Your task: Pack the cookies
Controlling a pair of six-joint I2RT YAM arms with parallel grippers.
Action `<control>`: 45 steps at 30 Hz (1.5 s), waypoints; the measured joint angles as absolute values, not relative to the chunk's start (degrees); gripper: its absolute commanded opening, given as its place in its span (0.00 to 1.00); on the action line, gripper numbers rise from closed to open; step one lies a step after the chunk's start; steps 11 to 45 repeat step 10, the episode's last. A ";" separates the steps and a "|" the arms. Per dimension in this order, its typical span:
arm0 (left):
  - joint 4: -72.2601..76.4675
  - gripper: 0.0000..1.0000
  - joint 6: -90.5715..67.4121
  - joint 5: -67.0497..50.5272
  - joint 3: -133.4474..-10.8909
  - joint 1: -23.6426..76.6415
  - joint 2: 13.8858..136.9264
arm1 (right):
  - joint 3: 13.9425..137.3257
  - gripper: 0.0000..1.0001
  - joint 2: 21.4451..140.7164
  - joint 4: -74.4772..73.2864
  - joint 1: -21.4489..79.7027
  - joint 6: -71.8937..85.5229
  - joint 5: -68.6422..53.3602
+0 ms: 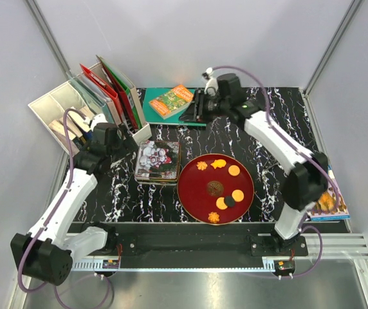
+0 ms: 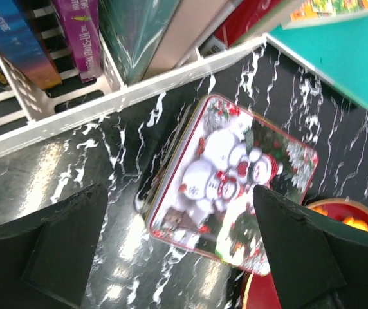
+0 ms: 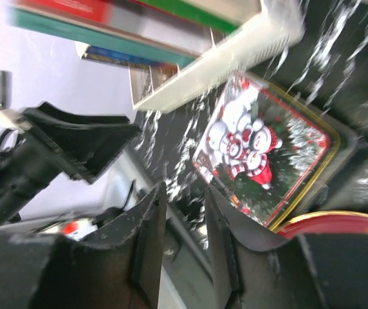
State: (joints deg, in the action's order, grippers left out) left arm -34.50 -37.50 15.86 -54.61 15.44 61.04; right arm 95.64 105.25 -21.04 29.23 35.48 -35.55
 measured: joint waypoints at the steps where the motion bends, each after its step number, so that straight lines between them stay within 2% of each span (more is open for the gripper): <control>1: -35.24 0.99 -36.73 15.22 -54.61 15.44 60.18 | 95.50 0.40 102.21 -22.28 29.26 33.76 -33.08; 5: -37.36 0.99 -34.48 13.15 -54.02 16.21 56.42 | 90.35 0.41 89.45 -25.61 29.41 27.35 -22.09; 10: -38.87 0.99 -33.36 12.29 -52.84 20.56 53.08 | 77.80 0.42 76.42 -29.45 29.69 21.41 -9.23; 45: -38.87 0.99 -33.36 12.29 -52.84 20.56 53.08 | 77.80 0.42 76.42 -29.45 29.69 21.41 -9.23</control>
